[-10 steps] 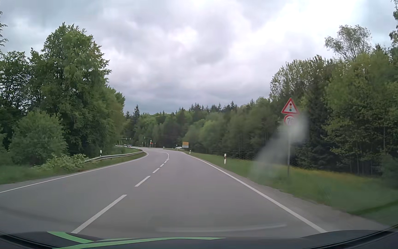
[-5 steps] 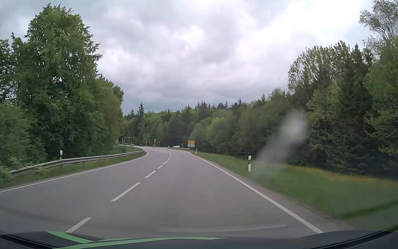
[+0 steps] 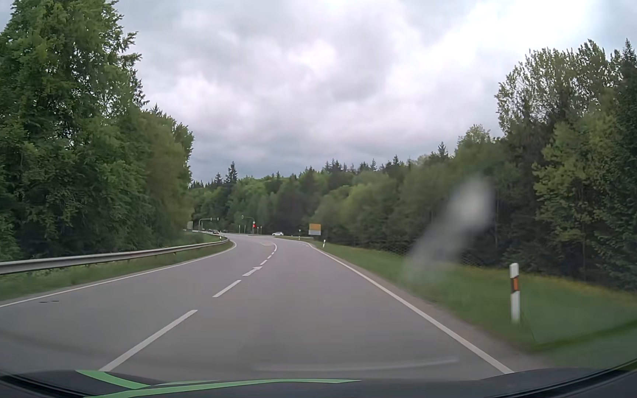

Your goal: Follow the waypoints while adhering to traffic rules and regulations

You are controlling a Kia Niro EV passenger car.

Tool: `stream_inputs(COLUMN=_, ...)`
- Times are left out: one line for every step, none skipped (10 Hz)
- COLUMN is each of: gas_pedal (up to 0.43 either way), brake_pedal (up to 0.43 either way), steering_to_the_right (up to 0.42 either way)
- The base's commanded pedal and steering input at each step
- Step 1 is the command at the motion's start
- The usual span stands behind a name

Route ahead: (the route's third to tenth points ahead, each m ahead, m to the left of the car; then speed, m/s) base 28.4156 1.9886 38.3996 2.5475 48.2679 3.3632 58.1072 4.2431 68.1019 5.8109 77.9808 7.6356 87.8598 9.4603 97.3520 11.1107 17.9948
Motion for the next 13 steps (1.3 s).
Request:
stream_inputs(gas_pedal=0.000, brake_pedal=0.000, steering_to_the_right=-0.008)
stream_inputs(gas_pedal=0.000, brake_pedal=0.000, steering_to_the_right=-0.008)
stream_inputs(gas_pedal=0.000, brake_pedal=0.000, steering_to_the_right=-0.008)
stream_inputs(gas_pedal=0.000, brake_pedal=0.000, steering_to_the_right=-0.007)
stream_inputs(gas_pedal=0.000, brake_pedal=0.000, steering_to_the_right=-0.007)
stream_inputs(gas_pedal=0.000, brake_pedal=0.006, steering_to_the_right=-0.007)
stream_inputs(gas_pedal=0.000, brake_pedal=0.037, steering_to_the_right=-0.007)
stream_inputs(gas_pedal=0.000, brake_pedal=0.067, steering_to_the_right=-0.007)
stream_inputs(gas_pedal=0.000, brake_pedal=0.073, steering_to_the_right=-0.007)
stream_inputs(gas_pedal=0.000, brake_pedal=0.073, steering_to_the_right=-0.008)
stream_inputs(gas_pedal=0.000, brake_pedal=0.079, steering_to_the_right=-0.008)
stream_inputs(gas_pedal=0.000, brake_pedal=0.079, steering_to_the_right=-0.008)
stream_inputs(gas_pedal=0.000, brake_pedal=0.079, steering_to_the_right=-0.008)
